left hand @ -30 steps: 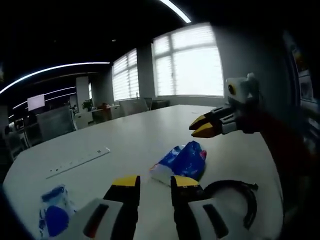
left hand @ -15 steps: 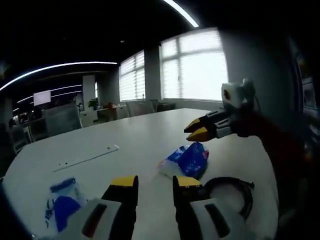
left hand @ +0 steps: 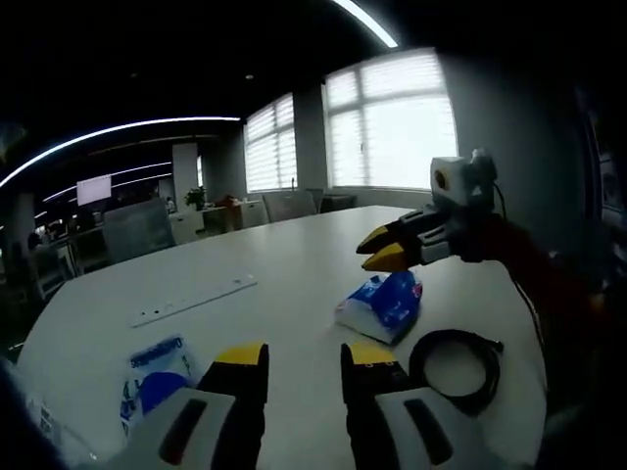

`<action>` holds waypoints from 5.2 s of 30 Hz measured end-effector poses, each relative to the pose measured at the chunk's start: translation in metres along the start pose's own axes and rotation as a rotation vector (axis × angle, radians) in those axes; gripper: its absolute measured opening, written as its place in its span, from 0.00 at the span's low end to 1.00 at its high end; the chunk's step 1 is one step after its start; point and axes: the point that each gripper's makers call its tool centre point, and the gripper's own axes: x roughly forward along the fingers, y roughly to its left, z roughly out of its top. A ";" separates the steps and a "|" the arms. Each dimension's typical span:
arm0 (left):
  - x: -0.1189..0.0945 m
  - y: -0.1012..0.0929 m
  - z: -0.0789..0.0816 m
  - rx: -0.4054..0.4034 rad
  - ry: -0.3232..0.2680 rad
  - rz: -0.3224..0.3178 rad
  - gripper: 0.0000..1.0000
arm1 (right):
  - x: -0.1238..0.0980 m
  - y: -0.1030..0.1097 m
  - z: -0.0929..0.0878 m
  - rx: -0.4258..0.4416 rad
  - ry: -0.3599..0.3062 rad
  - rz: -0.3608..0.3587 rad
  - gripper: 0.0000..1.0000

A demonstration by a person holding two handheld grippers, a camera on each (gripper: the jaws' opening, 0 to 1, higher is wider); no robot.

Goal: Arrange the tabletop items into an orderly group along one side of the table until the central work area is clear of visible clutter.

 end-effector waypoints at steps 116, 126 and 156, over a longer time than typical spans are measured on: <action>-0.022 0.031 -0.090 0.362 0.379 0.040 0.25 | 0.245 0.077 0.029 -0.136 0.230 0.307 0.22; -0.013 0.029 -0.100 0.291 0.413 0.021 0.21 | 0.264 0.085 0.020 -0.187 0.294 0.358 0.22; -0.006 0.040 -0.105 0.293 0.448 0.047 0.22 | 0.271 0.085 0.007 -0.171 0.335 0.413 0.03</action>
